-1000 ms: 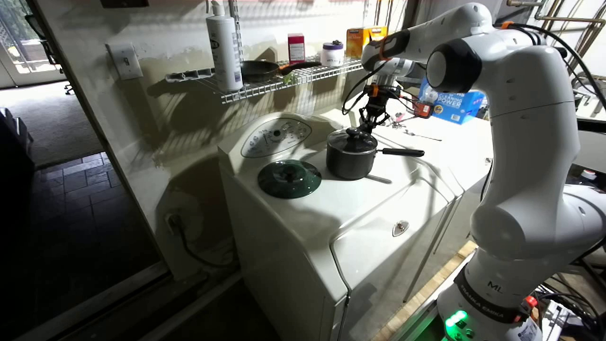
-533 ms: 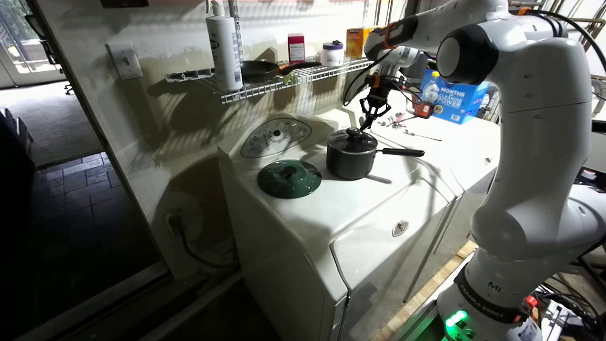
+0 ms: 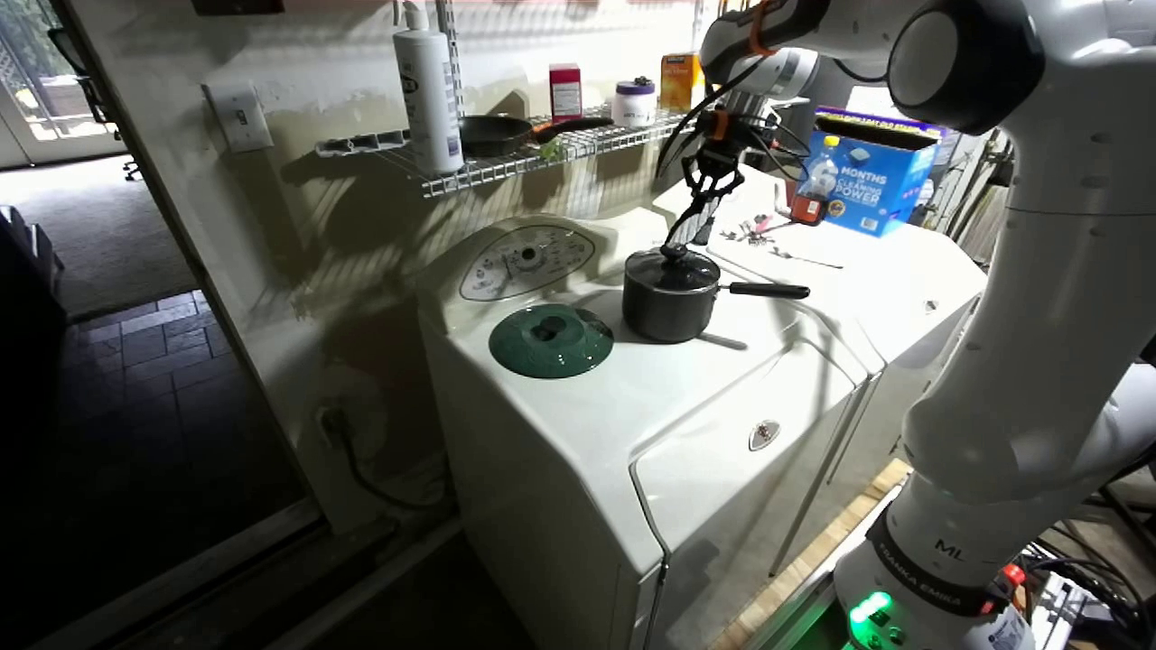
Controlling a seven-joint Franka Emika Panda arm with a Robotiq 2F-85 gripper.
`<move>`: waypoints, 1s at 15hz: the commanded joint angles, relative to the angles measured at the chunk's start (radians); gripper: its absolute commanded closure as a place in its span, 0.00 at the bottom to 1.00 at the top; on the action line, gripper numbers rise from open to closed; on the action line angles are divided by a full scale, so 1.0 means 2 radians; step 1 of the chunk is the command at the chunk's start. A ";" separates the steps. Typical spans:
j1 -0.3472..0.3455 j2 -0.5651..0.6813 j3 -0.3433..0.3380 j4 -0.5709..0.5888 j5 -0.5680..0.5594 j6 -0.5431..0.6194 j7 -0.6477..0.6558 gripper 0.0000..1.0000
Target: Use the black pot holder to remove the glass lid from the pot.
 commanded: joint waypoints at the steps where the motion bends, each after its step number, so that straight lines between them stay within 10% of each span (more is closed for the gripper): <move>1: 0.021 -0.085 -0.001 -0.098 0.003 0.052 -0.018 0.97; 15: 0.056 -0.268 -0.006 -0.322 0.087 0.149 -0.249 0.97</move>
